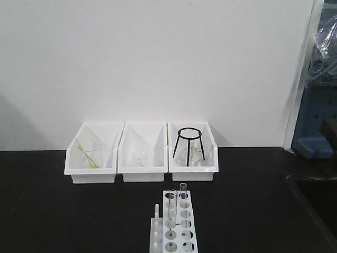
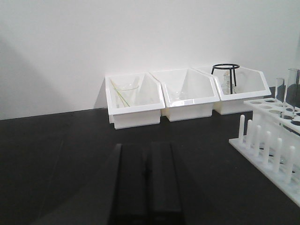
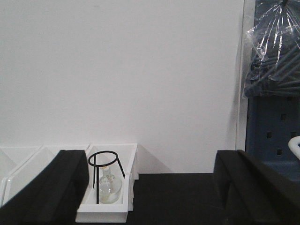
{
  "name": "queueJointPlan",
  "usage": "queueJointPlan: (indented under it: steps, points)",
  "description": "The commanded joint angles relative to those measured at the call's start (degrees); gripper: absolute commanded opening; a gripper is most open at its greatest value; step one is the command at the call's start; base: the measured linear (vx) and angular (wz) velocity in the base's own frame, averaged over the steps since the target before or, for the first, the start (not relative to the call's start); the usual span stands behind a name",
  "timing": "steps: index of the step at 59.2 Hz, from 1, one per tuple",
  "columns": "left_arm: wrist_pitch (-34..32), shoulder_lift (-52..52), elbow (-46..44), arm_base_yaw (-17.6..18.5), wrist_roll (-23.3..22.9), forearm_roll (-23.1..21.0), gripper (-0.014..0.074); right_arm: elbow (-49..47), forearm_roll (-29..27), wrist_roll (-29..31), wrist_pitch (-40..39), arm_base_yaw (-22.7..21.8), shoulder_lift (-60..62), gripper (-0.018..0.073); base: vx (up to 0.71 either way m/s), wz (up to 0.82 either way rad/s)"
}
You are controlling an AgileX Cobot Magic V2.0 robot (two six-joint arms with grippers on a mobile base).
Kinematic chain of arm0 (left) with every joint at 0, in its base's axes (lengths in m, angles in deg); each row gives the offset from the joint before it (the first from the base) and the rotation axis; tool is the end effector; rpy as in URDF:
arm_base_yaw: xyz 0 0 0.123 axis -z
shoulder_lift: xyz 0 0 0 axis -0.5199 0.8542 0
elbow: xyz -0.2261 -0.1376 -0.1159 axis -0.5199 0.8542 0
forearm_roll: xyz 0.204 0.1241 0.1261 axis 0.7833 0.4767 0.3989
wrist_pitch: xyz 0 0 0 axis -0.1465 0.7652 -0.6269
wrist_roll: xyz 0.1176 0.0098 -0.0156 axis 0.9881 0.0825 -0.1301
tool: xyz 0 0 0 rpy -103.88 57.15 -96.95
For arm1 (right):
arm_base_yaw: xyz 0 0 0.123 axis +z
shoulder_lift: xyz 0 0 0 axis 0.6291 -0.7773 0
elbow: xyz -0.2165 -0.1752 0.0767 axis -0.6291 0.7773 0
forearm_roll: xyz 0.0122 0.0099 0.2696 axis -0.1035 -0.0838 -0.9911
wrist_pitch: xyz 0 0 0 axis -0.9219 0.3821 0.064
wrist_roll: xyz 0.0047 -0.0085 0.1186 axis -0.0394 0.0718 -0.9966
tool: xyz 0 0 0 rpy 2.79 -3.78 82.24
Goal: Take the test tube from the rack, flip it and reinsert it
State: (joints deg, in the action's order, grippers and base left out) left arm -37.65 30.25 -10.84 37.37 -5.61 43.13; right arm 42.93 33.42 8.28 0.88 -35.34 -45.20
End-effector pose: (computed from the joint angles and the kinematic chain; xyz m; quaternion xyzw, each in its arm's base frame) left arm 0.0985 -0.0104 0.1985 0.0461 0.6973 -0.0282 0.7148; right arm 0.2464 0.0172 0.3739 -0.0144 0.6884 0.0401 0.7241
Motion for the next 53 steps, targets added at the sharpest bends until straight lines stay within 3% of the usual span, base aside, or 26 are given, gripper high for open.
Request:
queueJointPlan:
  steps: [1, 5, 12, 27, 38, 53]
  points:
    - [-4.65, -0.46, -0.34, 0.01, -0.13, 0.0, -0.0006, -1.91, 0.86, -0.33, -6.75, -0.03, 0.24, 0.0629, 0.0, 0.0]
    - [-4.65, -0.46, -0.34, 0.01, -0.13, 0.0, -0.0006, -0.04, 3.44, -0.35, -8.86, 1.3, -0.96, 0.061, 0.0, 0.0]
    - [-4.65, -0.46, -0.34, 0.01, -0.13, 0.0, -0.0006, 6.52, 7.99, -1.83, -17.39, 7.38, -4.62, 0.0566, 0.0, 0.0]
    - [-4.65, -0.46, -0.34, 0.01, -0.13, 0.0, -0.0006, 14.54, 9.49, -1.79, -39.71, 18.11, -23.55, 0.0522, 0.0, 0.0]
    - [-4.65, -0.46, -0.34, 0.01, -0.13, 0.0, -0.0006, 10.87, 9.86, -1.41, -48.39, 21.07, -36.81, 0.0522, 0.0, 0.0]
    - [-4.65, -0.46, -0.34, 0.01, -0.13, 0.0, -0.0006, 0.99, 12.45, -2.6, -48.49, 21.15, -47.03, 0.0522, 0.0, 0.0]
